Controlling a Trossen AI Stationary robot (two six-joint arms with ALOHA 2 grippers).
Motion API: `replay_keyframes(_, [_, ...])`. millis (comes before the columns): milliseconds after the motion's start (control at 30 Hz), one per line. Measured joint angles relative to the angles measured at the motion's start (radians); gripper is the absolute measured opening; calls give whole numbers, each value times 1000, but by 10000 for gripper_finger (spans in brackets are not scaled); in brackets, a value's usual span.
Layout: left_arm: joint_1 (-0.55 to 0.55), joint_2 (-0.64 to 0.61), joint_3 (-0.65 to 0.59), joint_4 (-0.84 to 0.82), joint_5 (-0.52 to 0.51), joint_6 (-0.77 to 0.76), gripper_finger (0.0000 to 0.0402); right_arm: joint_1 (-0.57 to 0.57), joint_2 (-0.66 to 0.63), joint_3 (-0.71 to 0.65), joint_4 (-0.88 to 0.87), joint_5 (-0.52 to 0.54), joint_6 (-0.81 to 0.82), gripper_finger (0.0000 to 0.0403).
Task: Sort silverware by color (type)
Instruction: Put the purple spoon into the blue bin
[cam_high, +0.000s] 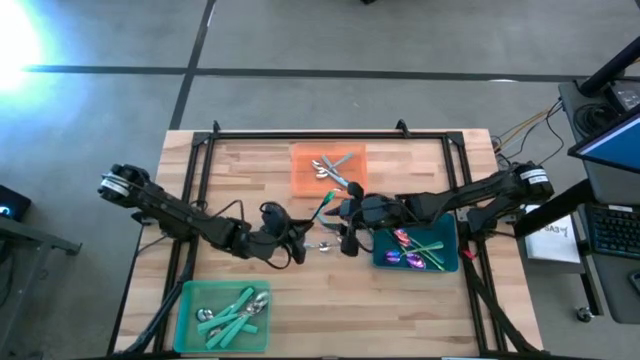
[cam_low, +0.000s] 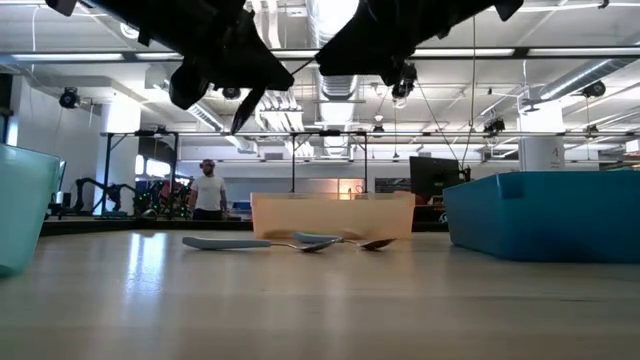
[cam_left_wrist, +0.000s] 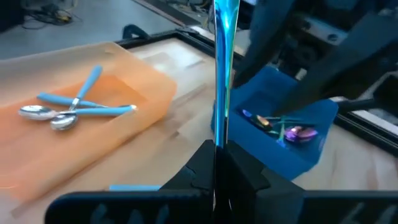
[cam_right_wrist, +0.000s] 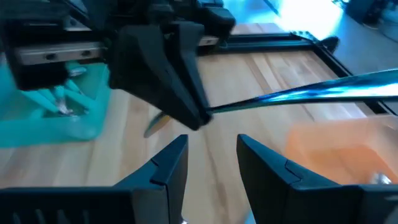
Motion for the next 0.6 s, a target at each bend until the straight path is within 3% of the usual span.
replay_keyframes(400, [-5,71,1,204,-61,95,5,-5,-4,-3,75,-32,-38,127])
replay_keyframes(600, [-8,109,2,311,-152,157,4,-10,-2,-4,154,-23,-38,127])
